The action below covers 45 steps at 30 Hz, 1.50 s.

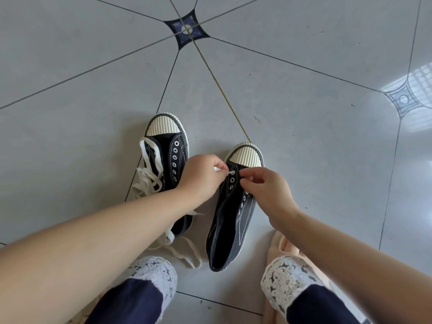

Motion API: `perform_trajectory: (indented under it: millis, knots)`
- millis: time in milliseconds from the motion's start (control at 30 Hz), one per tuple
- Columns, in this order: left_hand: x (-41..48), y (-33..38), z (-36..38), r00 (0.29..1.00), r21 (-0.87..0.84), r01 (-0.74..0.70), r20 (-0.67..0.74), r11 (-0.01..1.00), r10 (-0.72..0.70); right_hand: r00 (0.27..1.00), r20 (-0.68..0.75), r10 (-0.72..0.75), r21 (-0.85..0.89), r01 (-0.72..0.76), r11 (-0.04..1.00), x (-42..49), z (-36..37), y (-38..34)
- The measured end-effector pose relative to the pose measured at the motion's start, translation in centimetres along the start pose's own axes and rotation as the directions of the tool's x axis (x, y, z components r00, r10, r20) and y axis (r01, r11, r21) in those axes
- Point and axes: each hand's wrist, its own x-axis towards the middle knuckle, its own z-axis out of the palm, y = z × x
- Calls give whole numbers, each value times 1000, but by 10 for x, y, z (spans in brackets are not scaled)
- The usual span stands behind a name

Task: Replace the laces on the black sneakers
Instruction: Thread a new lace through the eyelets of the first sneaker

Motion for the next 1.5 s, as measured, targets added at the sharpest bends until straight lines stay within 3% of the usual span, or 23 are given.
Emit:
perform_trajectory:
  millis: [133,300,500,600,700,800,900,967,1100,1300,1500]
  knots:
    - [2,0,-4,989,92,-146,8,985,146,999,-35,-33,-28,32,999,-1,1,-1]
    - [2,-2,-4,992,57,-123,15,991,122,998,-46,-37,4,38,999,1,3,0]
    - [4,6,-6,968,300,-251,77,920,239,999,-29,-27,26,28,999,3,4,-1]
    - [2,5,-3,976,227,-219,44,949,215,999,-27,-28,13,28,1000,1,5,-1]
    - [0,0,-2,998,-41,-70,-1,997,70,999,-27,-46,-16,45,999,3,5,-2]
    - [-1,-2,0,996,-272,89,23,958,-86,993,-21,-113,-149,108,983,5,7,-5]
    - [-3,0,1,992,-373,129,43,919,-121,983,-28,-182,-273,168,947,6,12,-7]
    - [-4,0,1,993,-381,119,51,917,-107,981,-32,-191,-313,171,934,7,13,-7]
    - [-3,-2,0,998,-229,50,36,972,-43,976,-35,-217,-329,194,924,8,12,-6]
    - [0,-5,-1,1000,-174,8,15,985,-5,969,-84,-232,-240,207,949,6,18,-2]
    - [-1,-7,-4,996,-150,-44,71,988,55,956,-26,-292,-359,264,895,9,14,-3]
